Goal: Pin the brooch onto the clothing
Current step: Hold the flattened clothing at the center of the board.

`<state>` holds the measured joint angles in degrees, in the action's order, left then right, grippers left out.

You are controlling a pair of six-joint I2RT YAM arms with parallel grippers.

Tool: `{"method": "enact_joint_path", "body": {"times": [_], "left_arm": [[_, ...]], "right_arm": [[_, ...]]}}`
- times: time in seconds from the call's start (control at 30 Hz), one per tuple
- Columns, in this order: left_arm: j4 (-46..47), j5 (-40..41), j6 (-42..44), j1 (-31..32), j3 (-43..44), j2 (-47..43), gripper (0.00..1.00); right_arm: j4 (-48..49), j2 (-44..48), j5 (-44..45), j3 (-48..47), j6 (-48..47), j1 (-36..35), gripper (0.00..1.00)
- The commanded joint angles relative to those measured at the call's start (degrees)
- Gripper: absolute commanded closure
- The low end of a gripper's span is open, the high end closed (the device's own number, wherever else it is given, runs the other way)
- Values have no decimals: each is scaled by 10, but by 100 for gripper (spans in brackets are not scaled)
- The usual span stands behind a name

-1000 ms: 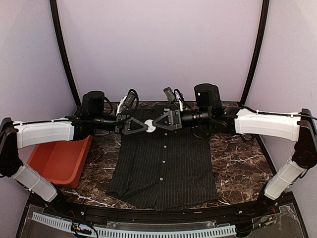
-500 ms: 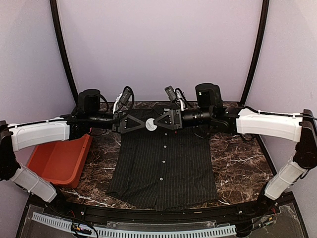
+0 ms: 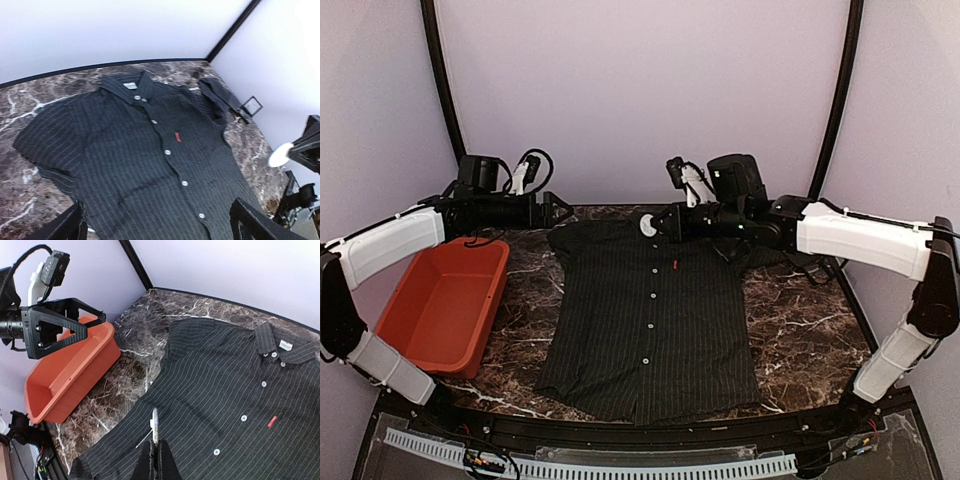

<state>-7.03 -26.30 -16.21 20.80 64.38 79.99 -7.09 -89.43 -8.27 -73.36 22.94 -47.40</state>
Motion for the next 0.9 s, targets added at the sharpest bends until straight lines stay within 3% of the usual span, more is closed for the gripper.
{"method": "enact_joint_path", "body": {"times": [0.0, 0.17, 0.5, 0.87], "left_arm": [[-82, 106, 71, -14, 48, 58, 1], [-67, 141, 141, -14, 109, 172, 1], [-73, 136, 329, -13, 260, 345, 5], [-174, 41, 402, -11, 412, 514, 14]], "right_arm": [[-19, -55, 66, -70, -22, 18, 100], [-50, -91, 50, -108, 4, 44, 100], [-78, -58, 43, -80, 8, 53, 100], [-109, -109, 9, -121, 3, 62, 100]]}}
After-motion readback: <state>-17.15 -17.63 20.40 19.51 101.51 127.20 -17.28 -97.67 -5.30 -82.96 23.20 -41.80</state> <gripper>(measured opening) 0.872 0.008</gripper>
